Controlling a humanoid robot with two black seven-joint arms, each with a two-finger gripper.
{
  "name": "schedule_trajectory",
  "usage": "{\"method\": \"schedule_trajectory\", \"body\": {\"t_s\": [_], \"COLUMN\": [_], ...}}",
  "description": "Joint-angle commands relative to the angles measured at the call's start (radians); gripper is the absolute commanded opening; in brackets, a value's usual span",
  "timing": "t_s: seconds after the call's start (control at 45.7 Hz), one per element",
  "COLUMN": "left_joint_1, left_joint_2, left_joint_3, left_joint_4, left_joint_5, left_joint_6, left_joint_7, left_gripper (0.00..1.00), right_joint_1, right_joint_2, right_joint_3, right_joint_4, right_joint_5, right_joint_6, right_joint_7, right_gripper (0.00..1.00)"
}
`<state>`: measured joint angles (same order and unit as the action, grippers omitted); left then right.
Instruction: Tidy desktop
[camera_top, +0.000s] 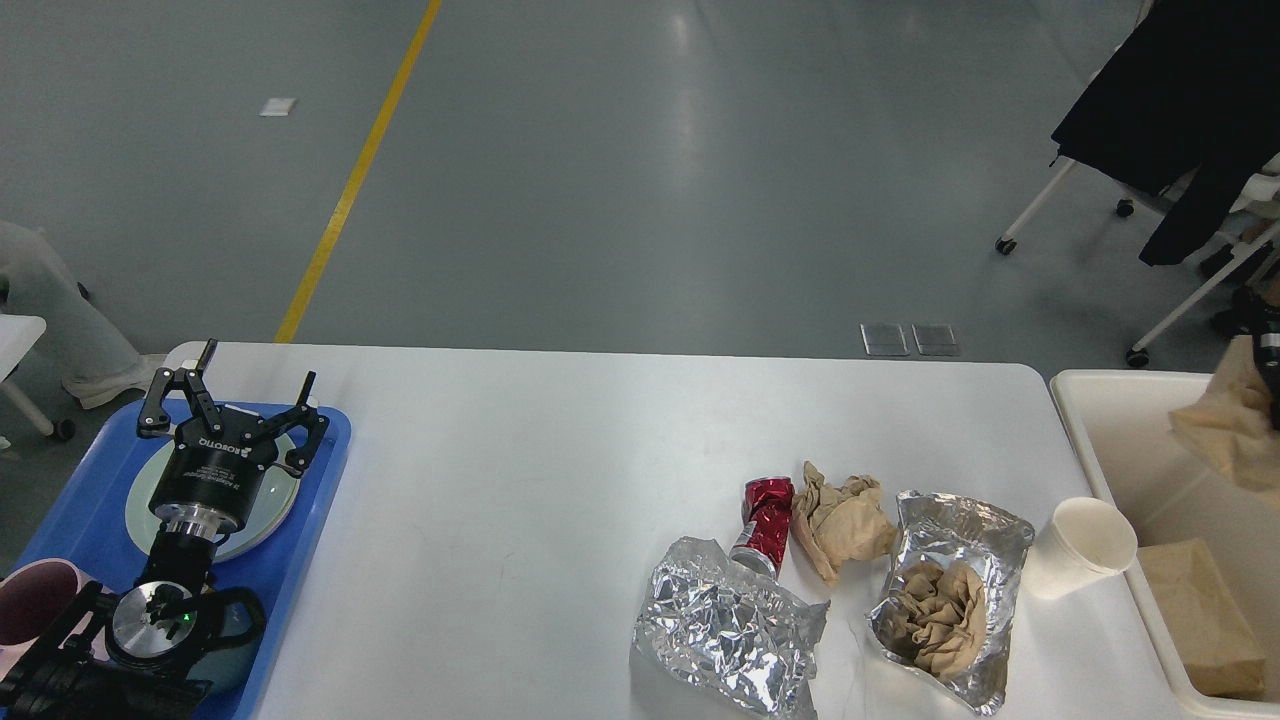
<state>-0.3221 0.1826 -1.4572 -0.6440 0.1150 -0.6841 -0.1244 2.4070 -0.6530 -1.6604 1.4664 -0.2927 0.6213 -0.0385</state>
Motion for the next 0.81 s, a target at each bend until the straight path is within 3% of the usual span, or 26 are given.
{"method": "schedule_trajectory", "body": {"t_s": [0.0, 0.131, 0.307, 0.46, 0.789], "left_joint_1": [0.000, 0.000, 0.000, 0.000, 0.000], "left_joint_2": [0.000, 0.000, 0.000, 0.000, 0.000], "left_joint_3": [0.000, 0.000, 0.000, 0.000, 0.000], "left_joint_4": [0.000, 0.000, 0.000, 0.000, 0.000], "left_joint_5": [0.000, 0.000, 0.000, 0.000, 0.000], "left_joint_6": [0.000, 0.001, 0.000, 0.000, 0.000], "left_joint_7": [0.000, 0.000, 0.000, 0.000, 0.000], "left_gripper": [0.96, 0.96, 0.96, 0.96, 0.96], "right_joint_1": [-0.211, -0.503, -0.883, -1.199, -1.614], "right_joint_2": [-0.105, -0.163, -0.151, -0.067, 0.139], "right_joint_3": [0.080, 0.250, 0.494, 0.654, 0.826], "right_joint_4": [-0.204, -0.431, -0.676, -0.872, -1.227], "right_joint_5": [-0.049, -0.054, -0.049, -0.051, -0.043], "right_joint_6": [-0.011, -0.020, -0.052, -0.143, -0.368], "right_joint_7": [-0.001, 0.000, -0.001, -0.001, 0.006], "right_gripper": [0.00, 0.00, 0.00, 0.00, 0.00]}}
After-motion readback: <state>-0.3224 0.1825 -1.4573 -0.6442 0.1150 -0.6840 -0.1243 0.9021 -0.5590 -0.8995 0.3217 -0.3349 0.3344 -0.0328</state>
